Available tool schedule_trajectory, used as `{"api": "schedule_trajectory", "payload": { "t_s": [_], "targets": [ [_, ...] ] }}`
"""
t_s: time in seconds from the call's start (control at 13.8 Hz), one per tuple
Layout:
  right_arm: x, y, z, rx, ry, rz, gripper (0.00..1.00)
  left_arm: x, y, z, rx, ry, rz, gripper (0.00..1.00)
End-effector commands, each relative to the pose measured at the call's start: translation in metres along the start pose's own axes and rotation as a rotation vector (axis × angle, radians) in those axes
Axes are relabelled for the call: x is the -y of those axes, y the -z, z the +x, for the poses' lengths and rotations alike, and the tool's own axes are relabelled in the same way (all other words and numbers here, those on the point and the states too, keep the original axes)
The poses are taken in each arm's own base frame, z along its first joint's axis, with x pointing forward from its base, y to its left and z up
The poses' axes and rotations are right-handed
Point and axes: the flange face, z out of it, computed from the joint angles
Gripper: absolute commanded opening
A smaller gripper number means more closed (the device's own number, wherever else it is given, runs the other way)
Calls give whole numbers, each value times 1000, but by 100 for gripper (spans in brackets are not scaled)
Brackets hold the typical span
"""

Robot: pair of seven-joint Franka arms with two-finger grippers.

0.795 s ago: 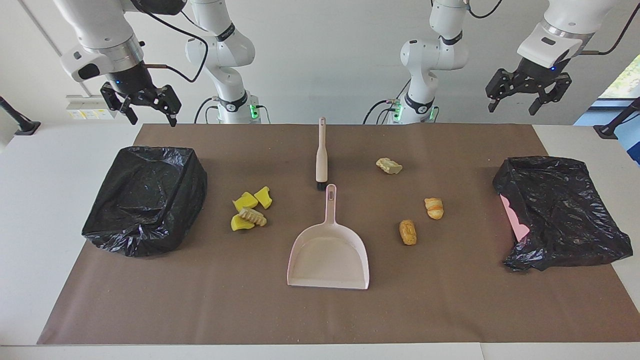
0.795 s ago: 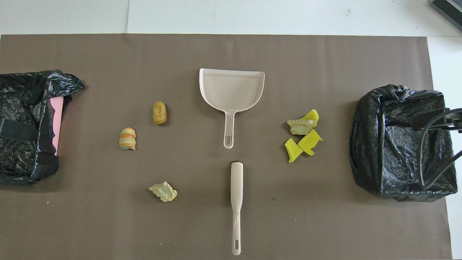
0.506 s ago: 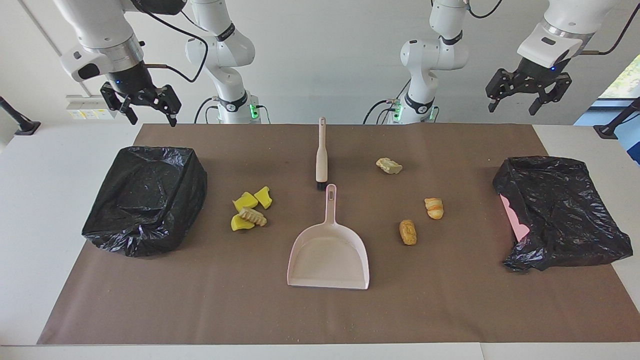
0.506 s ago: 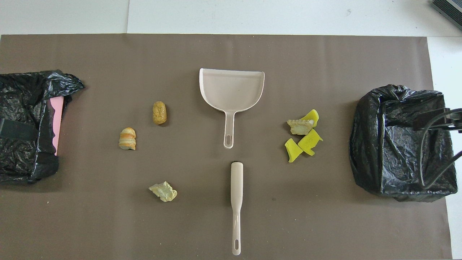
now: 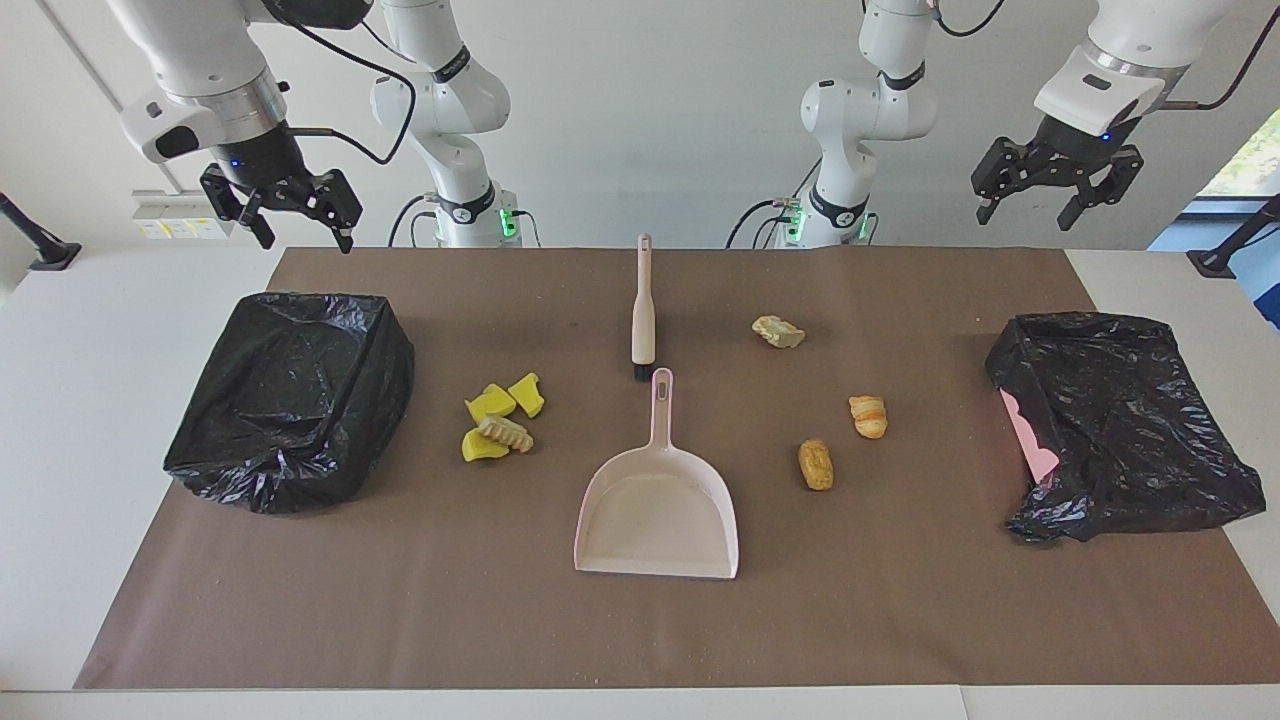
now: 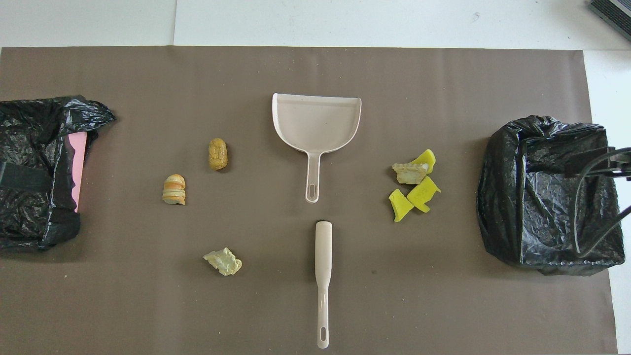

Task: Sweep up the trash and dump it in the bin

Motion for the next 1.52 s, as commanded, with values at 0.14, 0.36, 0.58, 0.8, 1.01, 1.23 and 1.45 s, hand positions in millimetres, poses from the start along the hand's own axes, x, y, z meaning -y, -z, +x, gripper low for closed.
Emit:
{"api": "schedule_trajectory", "payload": {
  "t_s": [0.14,0.36,0.58,0.8,1.01,1.23,1.45],
  "targets": [
    [-4,1,-6,-17,26,-3,100,2,1,-5,-5,13,-5,100],
    [-4,1,-6,-15,24,-3,100,2,1,-5,-5,13,-5,100],
    [-4,0,-5,-15,24,-4,100,2,1,-5,-5,13,-5,100],
    [-4,0,-5,-14,21,-4,100,2,1,-5,-5,13,-5,100],
    [-4,0,-5,-14,21,-4,100,2,1,-5,-5,18,-5,100],
    [-4,0,-5,-15,20,-4,100,1,0,-4,-10,16,-4,100],
    [-4,0,-3,-26,20,-3,100,2,2,-4,-7,18,-4,100]
  ]
}}
